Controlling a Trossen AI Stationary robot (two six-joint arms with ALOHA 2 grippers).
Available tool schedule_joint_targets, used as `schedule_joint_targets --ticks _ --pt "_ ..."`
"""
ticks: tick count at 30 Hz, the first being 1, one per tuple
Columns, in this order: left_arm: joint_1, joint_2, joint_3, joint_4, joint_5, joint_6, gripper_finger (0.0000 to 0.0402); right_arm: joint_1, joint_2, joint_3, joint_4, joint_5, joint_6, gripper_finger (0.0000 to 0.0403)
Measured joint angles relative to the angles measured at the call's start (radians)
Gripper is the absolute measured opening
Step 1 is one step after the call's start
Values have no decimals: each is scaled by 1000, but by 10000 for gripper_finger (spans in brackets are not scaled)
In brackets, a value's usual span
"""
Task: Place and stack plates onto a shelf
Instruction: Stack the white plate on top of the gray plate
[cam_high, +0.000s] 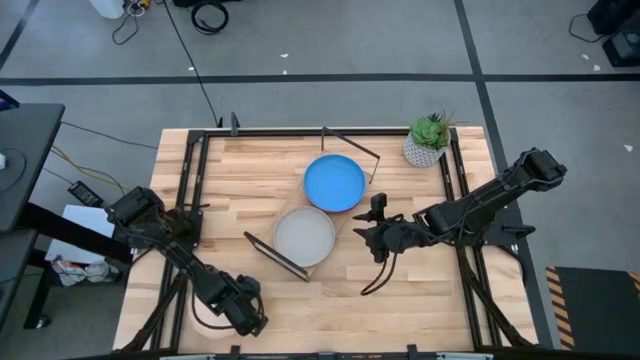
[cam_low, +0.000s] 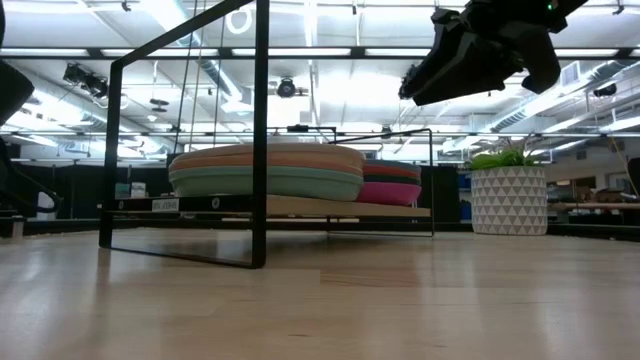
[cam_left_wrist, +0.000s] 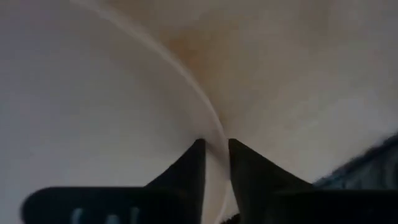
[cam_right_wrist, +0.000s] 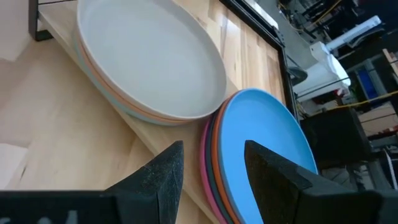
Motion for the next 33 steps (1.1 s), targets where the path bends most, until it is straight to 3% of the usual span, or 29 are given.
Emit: schedule_joint_targets --ticks 5,9,12,19,27,33 --pt "-6 2 -2 123 31 80 23 -7 0 0 0 -4 -3 176" --pt "-7 -7 -3 275 83 134 18 -7 0 0 0 -4 -9 176" --pt "-8 -29 33 360 49 224 18 -7 0 0 -1 -4 -10 176" --pt "9 -93 202 325 -112 564 13 -7 0 0 -1 -4 -10 176" --pt "66 -107 428 210 -110 981 13 4 -5 0 -43 50 -1 176" --pt "151 -108 548 107 -154 1404 14 54 -55 0 -100 107 80 176"
